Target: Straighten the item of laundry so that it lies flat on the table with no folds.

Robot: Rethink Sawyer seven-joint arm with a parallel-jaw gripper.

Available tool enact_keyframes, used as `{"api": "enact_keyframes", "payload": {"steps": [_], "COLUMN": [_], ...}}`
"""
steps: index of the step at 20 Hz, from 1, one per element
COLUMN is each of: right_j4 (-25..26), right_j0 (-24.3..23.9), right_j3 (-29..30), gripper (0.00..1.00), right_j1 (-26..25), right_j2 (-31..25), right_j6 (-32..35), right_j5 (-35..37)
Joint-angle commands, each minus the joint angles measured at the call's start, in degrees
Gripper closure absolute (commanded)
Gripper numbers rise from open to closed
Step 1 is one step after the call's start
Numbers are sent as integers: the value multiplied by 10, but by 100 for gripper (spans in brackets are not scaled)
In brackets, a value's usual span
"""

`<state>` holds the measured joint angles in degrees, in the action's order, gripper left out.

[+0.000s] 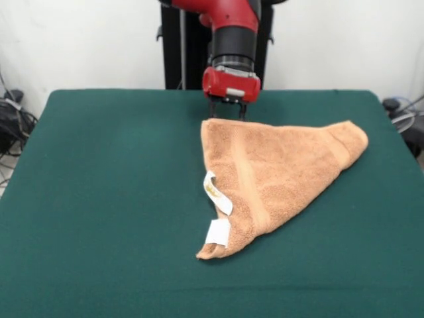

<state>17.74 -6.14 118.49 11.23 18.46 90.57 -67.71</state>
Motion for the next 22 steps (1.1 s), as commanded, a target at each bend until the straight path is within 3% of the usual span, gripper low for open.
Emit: {"api": "enact_keyframes", "payload": {"steps": [1, 8, 15, 16, 22], "right_j4": [22, 21, -8, -10, -14], "right_j0": [-13, -18, -18, -21, -26], "right_j3": [-37, -20, -19, -17, -16], "gripper": [0, 0, 0, 100, 100], "right_j1": [48, 58, 25, 24, 17], "right_j2": [-24, -26, -26, -28, -29], "right_j6": [93, 94, 97, 102, 108], "right_j5": [95, 93, 54, 48, 10]}}
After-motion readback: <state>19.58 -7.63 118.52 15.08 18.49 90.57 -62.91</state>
